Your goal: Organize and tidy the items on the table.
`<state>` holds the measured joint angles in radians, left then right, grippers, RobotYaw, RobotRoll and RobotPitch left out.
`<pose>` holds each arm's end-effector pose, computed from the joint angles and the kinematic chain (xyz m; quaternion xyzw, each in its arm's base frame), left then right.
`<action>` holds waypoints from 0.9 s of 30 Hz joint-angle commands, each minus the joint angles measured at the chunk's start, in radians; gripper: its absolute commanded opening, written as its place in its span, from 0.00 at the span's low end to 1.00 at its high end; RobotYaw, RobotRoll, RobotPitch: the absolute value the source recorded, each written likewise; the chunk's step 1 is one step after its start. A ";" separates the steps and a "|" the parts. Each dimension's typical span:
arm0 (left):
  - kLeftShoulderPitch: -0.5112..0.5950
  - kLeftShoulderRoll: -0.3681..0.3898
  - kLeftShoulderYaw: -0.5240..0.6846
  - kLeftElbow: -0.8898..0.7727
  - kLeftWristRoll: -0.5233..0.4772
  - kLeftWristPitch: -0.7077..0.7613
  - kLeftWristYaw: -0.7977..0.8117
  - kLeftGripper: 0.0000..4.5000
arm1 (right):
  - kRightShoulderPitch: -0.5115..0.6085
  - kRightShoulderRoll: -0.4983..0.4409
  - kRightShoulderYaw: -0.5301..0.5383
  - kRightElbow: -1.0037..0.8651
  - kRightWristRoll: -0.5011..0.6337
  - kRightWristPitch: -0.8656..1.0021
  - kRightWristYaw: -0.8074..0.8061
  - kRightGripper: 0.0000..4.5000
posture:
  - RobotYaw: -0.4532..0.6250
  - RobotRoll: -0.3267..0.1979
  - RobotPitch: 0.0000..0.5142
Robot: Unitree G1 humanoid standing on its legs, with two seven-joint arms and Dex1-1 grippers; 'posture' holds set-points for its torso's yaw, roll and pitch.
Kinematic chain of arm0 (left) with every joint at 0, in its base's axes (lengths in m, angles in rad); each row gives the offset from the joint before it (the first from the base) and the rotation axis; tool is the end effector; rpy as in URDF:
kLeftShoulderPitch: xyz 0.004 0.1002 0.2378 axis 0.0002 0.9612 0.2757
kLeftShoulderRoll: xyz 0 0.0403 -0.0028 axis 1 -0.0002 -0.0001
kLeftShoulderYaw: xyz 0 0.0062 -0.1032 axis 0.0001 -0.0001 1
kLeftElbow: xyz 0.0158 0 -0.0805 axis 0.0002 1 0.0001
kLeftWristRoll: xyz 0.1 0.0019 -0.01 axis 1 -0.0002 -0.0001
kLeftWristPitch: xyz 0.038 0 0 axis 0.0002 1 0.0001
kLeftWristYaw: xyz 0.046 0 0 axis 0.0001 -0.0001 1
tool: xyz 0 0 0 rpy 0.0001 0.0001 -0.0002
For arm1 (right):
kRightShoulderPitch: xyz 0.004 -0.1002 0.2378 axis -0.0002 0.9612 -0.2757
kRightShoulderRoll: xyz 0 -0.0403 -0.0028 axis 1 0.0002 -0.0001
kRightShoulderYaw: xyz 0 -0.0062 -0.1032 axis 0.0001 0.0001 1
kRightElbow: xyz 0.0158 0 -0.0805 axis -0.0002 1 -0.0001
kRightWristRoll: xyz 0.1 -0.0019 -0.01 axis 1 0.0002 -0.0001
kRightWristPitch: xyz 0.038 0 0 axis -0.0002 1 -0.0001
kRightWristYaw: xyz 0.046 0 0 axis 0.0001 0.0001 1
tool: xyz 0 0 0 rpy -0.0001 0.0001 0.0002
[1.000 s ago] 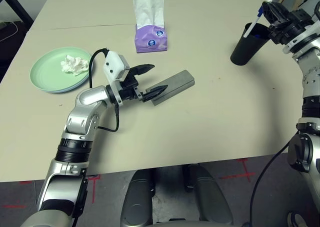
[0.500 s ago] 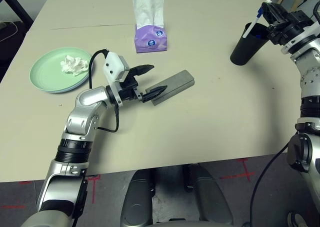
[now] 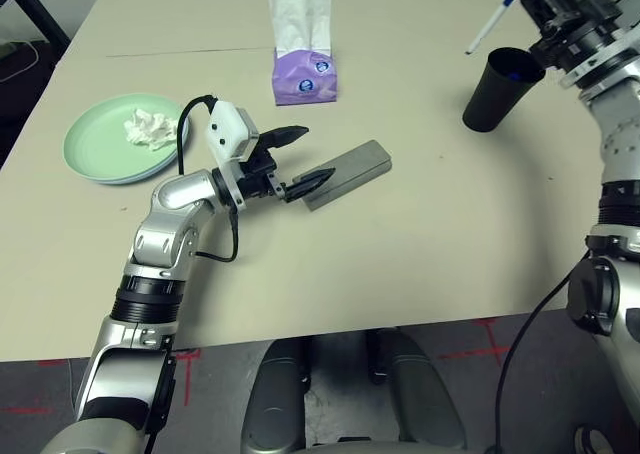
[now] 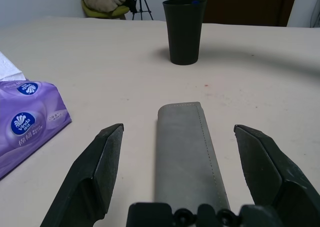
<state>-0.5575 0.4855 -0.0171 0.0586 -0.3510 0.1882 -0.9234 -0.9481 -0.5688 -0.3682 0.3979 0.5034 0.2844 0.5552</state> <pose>0.2888 0.2031 0.1806 0.1293 -0.1008 -0.4815 0.8610 0.3097 -0.2764 0.2717 0.0541 -0.2453 0.1815 0.9508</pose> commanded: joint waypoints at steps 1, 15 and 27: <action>0.002 0.001 -0.006 0.007 0.009 -0.005 -0.006 1.00 | 0.055 0.001 -0.010 -0.001 -0.040 -0.019 -0.063 0.10 | 0.43 0.62 0.41; 0.008 -0.002 -0.009 0.009 0.011 -0.007 -0.005 1.00 | 0.047 0.036 0.027 0.032 -0.110 -0.029 -0.150 0.17 | 0.43 0.62 0.41; 0.010 0.003 -0.005 0.014 0.009 -0.013 -0.012 1.00 | 0.034 0.023 0.023 0.049 -0.107 -0.023 -0.131 1.00 | 0.43 0.62 0.39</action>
<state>-0.5581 0.4841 -0.0182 0.0600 -0.3506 0.1853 -0.9243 -0.9146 -0.5338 -0.3367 0.4522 0.3935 0.2624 0.4163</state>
